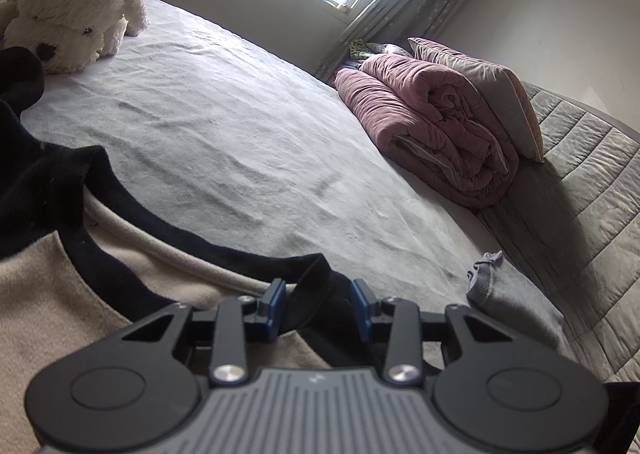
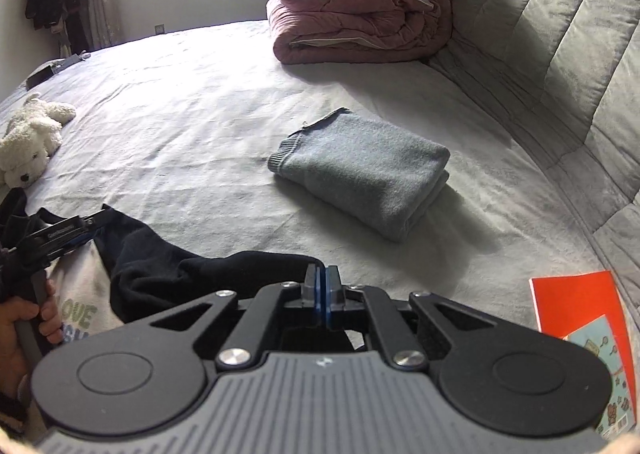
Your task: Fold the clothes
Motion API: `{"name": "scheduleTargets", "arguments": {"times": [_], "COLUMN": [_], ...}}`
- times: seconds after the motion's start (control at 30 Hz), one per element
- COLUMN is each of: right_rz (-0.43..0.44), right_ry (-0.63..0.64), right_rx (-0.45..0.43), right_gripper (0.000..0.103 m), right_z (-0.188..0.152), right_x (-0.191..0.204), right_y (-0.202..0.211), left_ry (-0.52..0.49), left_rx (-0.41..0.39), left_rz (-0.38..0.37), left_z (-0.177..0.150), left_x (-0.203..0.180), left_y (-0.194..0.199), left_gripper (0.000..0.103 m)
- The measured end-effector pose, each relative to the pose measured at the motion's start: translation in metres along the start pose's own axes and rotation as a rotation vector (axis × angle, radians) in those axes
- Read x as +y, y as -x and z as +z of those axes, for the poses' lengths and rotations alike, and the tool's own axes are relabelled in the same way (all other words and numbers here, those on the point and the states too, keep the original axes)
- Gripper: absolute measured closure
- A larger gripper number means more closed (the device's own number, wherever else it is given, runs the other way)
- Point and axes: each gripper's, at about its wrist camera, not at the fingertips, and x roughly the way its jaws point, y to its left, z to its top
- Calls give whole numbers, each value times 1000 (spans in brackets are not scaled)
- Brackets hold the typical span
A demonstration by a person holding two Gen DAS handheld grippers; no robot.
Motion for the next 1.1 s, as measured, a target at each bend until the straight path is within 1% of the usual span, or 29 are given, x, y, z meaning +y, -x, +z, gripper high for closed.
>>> {"name": "scheduleTargets", "arguments": {"times": [0.1,0.17,0.27,0.33,0.4,0.47,0.53,0.57,0.6,0.63,0.67,0.73,0.8,0.87,0.93,1.03,1.1], "right_rz": [-108,-160,-222,-241,-248,-264,-259,-252,-245,-237,-209,-139,-28,108,141,173,194], "right_ry": [26,44,74,82,61,53,57,58,59,60,49,20,-25,-48,-41,-24,-13], "right_rx": [24,52,106,141,158,151,152,154,156,158,129,50,-15,-44,-45,-44,-43], "right_gripper": [100,100,100,101,101,99,97,90,88,80,66,53,53,53,53,53,53], "right_z": [4,0,-14,-24,-32,-33,-27,-22,-17,-12,-8,0,4,4,2,-2,-5], "right_x": [-7,-11,-13,-13,-15,-14,-8,-4,0,4,10,22,32,41,41,40,39], "right_y": [-32,-53,-87,-107,-121,-123,-116,-111,-106,-101,-96,-84,-79,-84,-88,-94,-98], "left_ry": [4,4,4,4,5,4,1,-5,-22,-40,-65,-117,-138,-138,-131,-148,-191], "left_rx": [0,1,1,1,1,1,1,1,4,8,10,14,16,21,27,37,60], "left_rz": [-2,-2,-2,-2,-3,-3,-2,1,9,19,26,40,46,46,42,52,76], "left_z": [0,1,1,1,1,1,0,1,1,1,0,-1,-2,-1,0,2,3], "left_x": [0,0,0,0,1,1,0,-1,-4,-7,-11,-18,-21,-20,-18,-19,-25], "left_y": [0,-1,-1,-1,-1,-1,0,0,0,0,1,1,2,2,3,4,3], "left_gripper": [66,66,66,66,66,66,66,66,66,65,63,58,57,58,58,58,58]}}
